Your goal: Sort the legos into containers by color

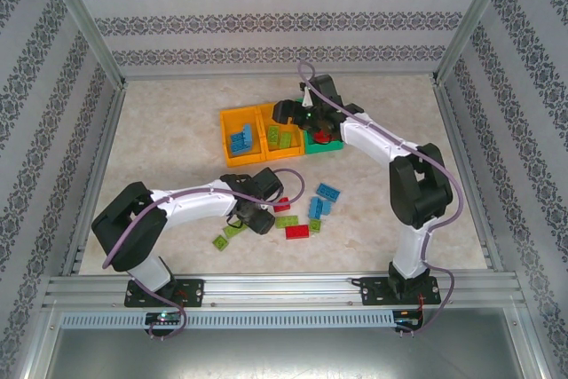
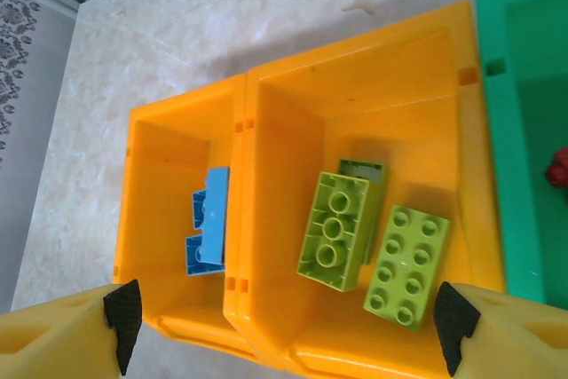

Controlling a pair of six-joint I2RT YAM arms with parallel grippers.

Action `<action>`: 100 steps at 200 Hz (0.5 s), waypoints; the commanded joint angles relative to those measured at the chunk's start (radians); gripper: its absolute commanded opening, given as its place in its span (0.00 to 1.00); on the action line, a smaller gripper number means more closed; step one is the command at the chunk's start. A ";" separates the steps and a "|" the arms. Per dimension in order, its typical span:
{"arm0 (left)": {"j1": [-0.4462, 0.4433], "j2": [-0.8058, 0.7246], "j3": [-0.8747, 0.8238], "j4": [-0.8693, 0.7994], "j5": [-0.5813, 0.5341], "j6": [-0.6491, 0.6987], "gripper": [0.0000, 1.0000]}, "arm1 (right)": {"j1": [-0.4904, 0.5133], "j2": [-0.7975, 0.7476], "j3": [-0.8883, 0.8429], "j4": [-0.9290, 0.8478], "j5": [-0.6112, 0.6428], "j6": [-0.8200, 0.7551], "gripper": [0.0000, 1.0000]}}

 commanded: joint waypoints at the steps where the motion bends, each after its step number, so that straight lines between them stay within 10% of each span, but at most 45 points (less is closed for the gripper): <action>1: -0.013 -0.014 0.027 -0.067 -0.072 -0.012 0.48 | -0.009 -0.076 -0.051 0.011 0.011 -0.015 0.88; 100: 0.144 -0.017 0.282 -0.085 -0.197 0.012 0.41 | -0.031 -0.364 -0.416 -0.018 0.191 -0.093 0.89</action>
